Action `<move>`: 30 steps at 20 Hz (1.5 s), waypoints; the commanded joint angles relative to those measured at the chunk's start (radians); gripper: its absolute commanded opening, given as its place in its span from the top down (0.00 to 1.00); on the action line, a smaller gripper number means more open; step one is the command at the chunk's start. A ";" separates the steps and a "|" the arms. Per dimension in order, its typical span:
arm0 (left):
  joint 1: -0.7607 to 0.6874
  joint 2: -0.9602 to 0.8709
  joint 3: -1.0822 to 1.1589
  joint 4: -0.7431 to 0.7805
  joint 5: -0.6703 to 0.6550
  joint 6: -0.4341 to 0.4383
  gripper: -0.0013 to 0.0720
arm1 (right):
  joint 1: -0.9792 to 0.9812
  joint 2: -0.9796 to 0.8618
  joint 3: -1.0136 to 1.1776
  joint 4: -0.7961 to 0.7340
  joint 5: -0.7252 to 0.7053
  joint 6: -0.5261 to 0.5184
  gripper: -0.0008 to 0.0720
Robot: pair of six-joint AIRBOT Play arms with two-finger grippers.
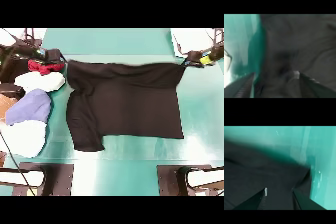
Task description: Fold the shirts.
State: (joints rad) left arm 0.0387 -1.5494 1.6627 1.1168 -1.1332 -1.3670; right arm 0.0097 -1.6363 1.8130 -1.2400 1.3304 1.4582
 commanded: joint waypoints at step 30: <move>-0.014 0.458 -0.826 -0.078 0.061 0.006 0.95 | -0.454 0.544 -0.991 0.084 0.155 -0.071 0.35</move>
State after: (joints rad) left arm 0.0269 -1.1500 0.8059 1.0462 -1.0634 -1.3594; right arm -0.3168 -1.0992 0.9386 -1.1294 1.4620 1.3842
